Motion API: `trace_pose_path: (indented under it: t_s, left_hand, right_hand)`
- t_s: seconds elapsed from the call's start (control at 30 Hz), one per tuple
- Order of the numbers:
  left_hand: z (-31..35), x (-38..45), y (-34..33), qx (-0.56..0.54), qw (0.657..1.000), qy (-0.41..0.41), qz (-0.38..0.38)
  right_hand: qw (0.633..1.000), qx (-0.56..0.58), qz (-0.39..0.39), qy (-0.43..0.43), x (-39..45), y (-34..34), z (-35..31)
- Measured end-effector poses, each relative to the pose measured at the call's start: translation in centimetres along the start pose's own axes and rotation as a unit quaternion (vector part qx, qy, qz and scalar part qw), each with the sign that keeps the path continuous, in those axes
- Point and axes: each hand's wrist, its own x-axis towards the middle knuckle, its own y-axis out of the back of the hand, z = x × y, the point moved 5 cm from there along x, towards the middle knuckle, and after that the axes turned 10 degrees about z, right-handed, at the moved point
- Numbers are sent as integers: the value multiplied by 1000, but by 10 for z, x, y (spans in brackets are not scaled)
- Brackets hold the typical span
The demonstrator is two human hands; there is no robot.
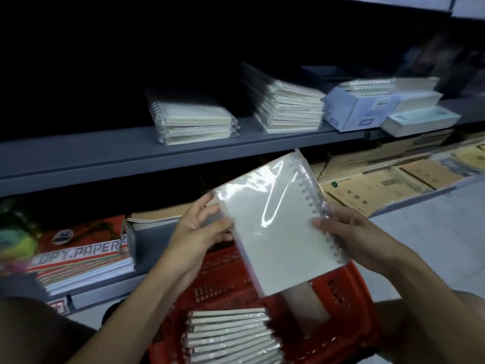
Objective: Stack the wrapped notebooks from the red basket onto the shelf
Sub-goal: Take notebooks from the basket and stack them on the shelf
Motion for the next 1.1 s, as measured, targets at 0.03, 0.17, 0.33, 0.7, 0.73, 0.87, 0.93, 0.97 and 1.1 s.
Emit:
trace_pose_path:
  t_s: [0.03, 0.17, 0.33, 0.7, 0.73, 0.87, 0.93, 0.97, 1.1]
  left_hand:
    - [4, 0, 2, 7, 999, -32, 0]
    - [16, -8, 12, 147, 955, -249, 60]
    - [-9, -35, 15, 235, 888, -386, 85]
    - [-2, -11, 27, 105, 933, -331, 99]
    - [-3, -3, 29, 66, 952, -285, 92]
    - [-6, 17, 24, -117, 989, -89, 2]
    - [-6, 22, 20, -145, 987, -24, -62]
    - [-7, 24, 20, -148, 986, -4, -81]
    - [-8, 31, 27, -167, 976, 53, -132]
  right_hand:
    - [998, -55, 0, 37, 1, -2, -4]
    - [931, -268, 115, 217, 18, -5, -10]
    - [913, -188, 268, 244, 23, -4, -8]
    - [942, 329, 60, -4, 3, -34, 27]
    - [946, 317, 64, -8, 4, -32, 29]
    - [938, 321, 95, -84, 10, -21, 34]
    - [907, 385, 99, -138, 15, -16, 39]
    - [892, 411, 95, -162, 17, -16, 41]
    - [896, 374, 92, -219, 27, -27, 55]
